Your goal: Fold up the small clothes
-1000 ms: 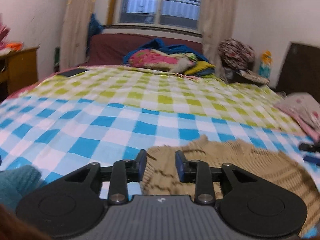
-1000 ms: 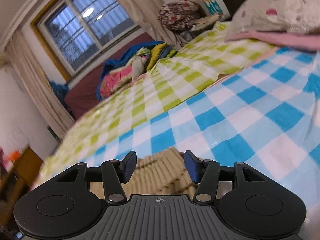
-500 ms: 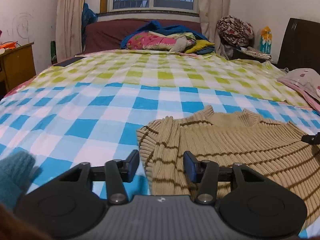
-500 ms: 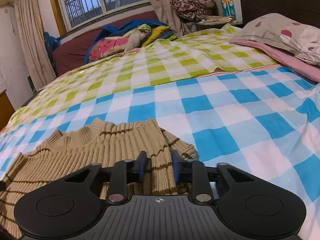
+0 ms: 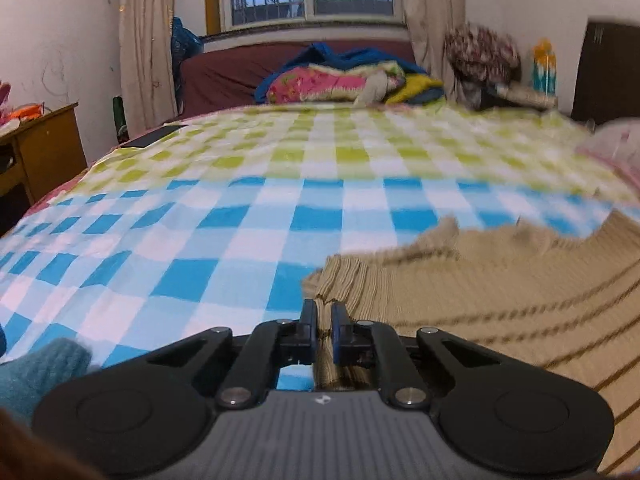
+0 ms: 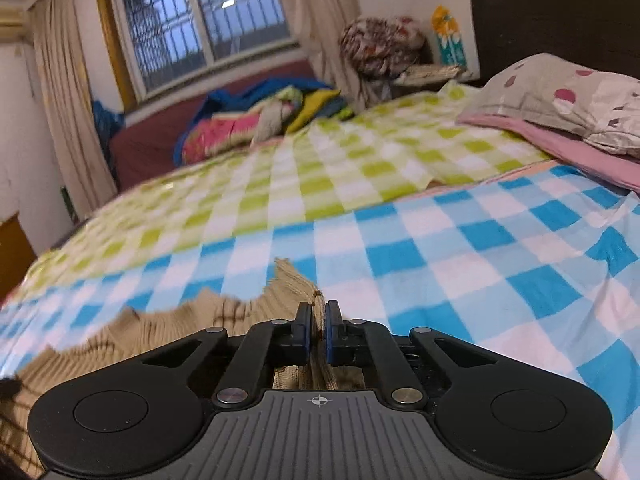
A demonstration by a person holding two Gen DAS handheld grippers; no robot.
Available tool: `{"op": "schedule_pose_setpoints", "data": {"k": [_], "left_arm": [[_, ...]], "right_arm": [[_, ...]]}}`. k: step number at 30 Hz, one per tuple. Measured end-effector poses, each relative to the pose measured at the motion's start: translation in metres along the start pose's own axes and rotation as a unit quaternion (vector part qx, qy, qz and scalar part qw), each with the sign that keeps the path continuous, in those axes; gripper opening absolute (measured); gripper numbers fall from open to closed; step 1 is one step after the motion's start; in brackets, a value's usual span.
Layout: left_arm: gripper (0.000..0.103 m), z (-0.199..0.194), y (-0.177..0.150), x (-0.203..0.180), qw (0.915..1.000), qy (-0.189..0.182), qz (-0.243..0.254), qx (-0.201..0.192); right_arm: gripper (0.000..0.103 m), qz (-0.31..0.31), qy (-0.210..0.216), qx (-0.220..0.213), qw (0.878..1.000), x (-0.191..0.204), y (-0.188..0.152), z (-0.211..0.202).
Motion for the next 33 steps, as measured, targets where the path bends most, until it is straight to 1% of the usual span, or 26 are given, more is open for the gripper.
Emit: {"op": "schedule_pose_setpoints", "data": {"k": [2,4,5,6,7,8,10,11,12,14,15,16,18,20,21,23,25,27,28,29,30,31,32,33], "left_arm": [[0.017,0.009,-0.005,-0.003,0.9998,0.009,0.011,0.012],[0.019,0.008,-0.008,-0.002,0.9998,0.011,0.010,0.010],[0.021,0.005,-0.007,0.000,0.9999,0.007,0.005,0.007],[0.023,0.001,-0.007,0.002,1.0000,0.002,0.000,0.006],[0.030,-0.004,-0.006,0.005,0.9999,-0.006,-0.007,0.005],[0.039,-0.009,-0.006,0.007,0.9999,-0.010,-0.010,0.002],[0.047,-0.022,-0.007,0.010,0.9998,-0.014,-0.012,-0.008],[0.053,-0.029,-0.008,0.012,0.9997,-0.019,-0.012,-0.011],[0.056,-0.036,-0.010,0.014,0.9995,-0.025,-0.012,-0.013],[0.068,-0.050,-0.018,0.015,0.9988,-0.043,-0.013,-0.017],[0.070,-0.056,-0.022,0.014,0.9984,-0.051,-0.012,-0.018],[0.074,-0.060,-0.028,0.011,0.9981,-0.058,-0.009,-0.018],[0.076,-0.064,-0.039,0.005,0.9977,-0.067,0.002,-0.011],[0.081,-0.061,-0.050,-0.001,0.9978,-0.065,0.013,0.001],[0.081,-0.055,-0.054,-0.003,0.9981,-0.058,0.015,0.012],[0.081,-0.043,-0.058,-0.001,0.9979,-0.057,0.001,0.031],[0.080,-0.032,-0.060,0.004,0.9954,-0.075,-0.028,0.053],[0.072,-0.030,-0.060,0.004,0.9939,-0.089,-0.037,0.053],[0.060,-0.030,-0.060,0.002,0.9930,-0.097,-0.034,0.058],[0.048,-0.029,-0.060,0.001,0.9916,-0.108,-0.034,0.063],[0.042,-0.029,-0.059,0.000,0.9901,-0.118,-0.033,0.068],[0.034,-0.029,-0.059,-0.002,0.9890,-0.124,-0.028,0.074],[0.029,-0.031,-0.059,-0.004,0.9886,-0.127,-0.023,0.077],[0.028,-0.032,-0.059,-0.005,0.9884,-0.128,-0.019,0.080]], "right_arm": [[0.005,0.001,-0.017,0.032,0.999,-0.003,-0.005,0.016],[0.006,-0.009,-0.028,0.059,0.998,-0.004,-0.011,0.026],[0.010,-0.012,-0.033,0.060,0.998,-0.004,-0.014,0.027],[0.012,-0.014,-0.031,0.056,0.998,-0.004,-0.015,0.025],[0.013,-0.015,-0.025,0.054,0.998,-0.003,-0.015,0.022],[0.017,-0.012,-0.014,0.052,0.998,-0.003,-0.014,0.018],[0.030,-0.006,0.006,0.050,0.999,-0.003,-0.012,0.008],[0.044,-0.006,0.012,0.050,0.999,-0.002,-0.012,0.002],[0.060,-0.011,0.019,0.047,0.999,-0.001,-0.013,-0.006],[0.075,-0.031,0.031,0.042,0.998,0.003,-0.017,-0.023],[0.076,-0.041,0.035,0.041,0.998,0.005,-0.019,-0.030],[0.077,-0.048,0.038,0.043,0.997,0.007,-0.022,-0.036],[0.078,-0.057,0.037,0.058,0.996,0.008,-0.031,-0.041],[0.078,-0.060,0.024,0.074,0.995,0.007,-0.040,-0.038],[0.078,-0.056,0.021,0.082,0.995,0.005,-0.044,-0.034],[0.078,-0.040,0.023,0.106,0.993,0.001,-0.051,-0.024],[0.078,-0.023,0.026,0.120,0.992,-0.003,-0.056,-0.016],[0.076,-0.016,0.030,0.118,0.992,-0.005,-0.059,-0.015],[0.074,-0.014,0.034,0.119,0.992,-0.005,-0.060,-0.015],[0.065,-0.012,0.044,0.123,0.991,-0.005,-0.060,-0.015],[0.056,-0.011,0.051,0.127,0.991,-0.005,-0.061,-0.017],[0.050,-0.012,0.055,0.131,0.990,-0.003,-0.062,-0.017],[0.040,-0.013,0.061,0.135,0.989,-0.003,-0.062,-0.018],[0.033,-0.008,0.069,0.139,0.988,-0.003,-0.062,-0.019]]}}
Point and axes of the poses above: each gripper's, at about its wrist camera, not at the fingertips, and z roughly the way its jaws point, x to its left, y to its top, the point moved 4 cm from there along z, roughly the way its jaws point, and after that the axes turned 14 degrees about x, right-handed, at the moved point
